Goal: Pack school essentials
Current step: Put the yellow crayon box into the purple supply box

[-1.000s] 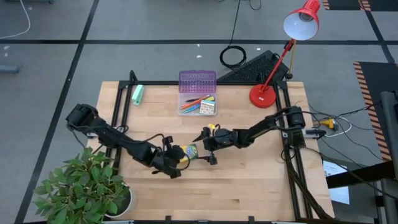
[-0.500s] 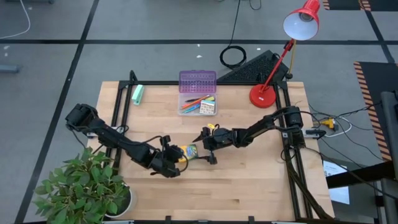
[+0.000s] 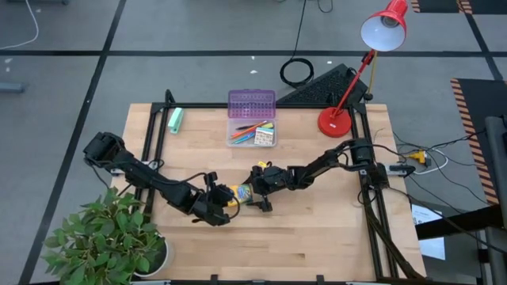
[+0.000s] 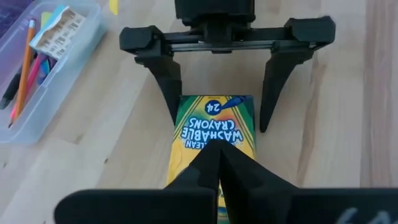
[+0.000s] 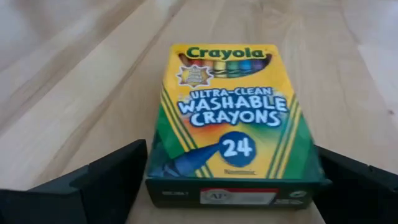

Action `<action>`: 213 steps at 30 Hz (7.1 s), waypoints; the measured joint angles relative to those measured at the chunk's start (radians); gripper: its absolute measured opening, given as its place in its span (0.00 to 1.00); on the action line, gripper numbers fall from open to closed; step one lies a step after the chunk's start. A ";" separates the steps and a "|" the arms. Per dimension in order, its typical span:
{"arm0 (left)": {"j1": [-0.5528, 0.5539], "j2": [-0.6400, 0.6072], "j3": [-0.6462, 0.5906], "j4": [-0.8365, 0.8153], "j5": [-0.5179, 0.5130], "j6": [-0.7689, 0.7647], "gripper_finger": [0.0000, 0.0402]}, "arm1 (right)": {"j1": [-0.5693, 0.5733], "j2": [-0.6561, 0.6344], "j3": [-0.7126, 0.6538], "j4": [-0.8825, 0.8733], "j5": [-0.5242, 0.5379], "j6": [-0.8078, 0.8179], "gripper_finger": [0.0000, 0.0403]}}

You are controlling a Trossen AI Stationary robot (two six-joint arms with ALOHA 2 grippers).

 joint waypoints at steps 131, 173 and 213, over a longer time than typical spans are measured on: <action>-0.077 0.084 -0.315 0.682 -0.203 0.162 0.95 | -0.001 -0.256 -0.013 -0.275 0.011 -0.033 0.86; -0.042 0.330 -0.048 0.200 -0.512 -0.008 0.86 | -0.002 -0.256 -0.012 -0.205 0.214 0.582 0.86; -0.008 0.329 -0.048 0.216 -0.433 0.014 0.30 | -0.002 -0.265 -0.013 -0.205 0.212 0.578 0.92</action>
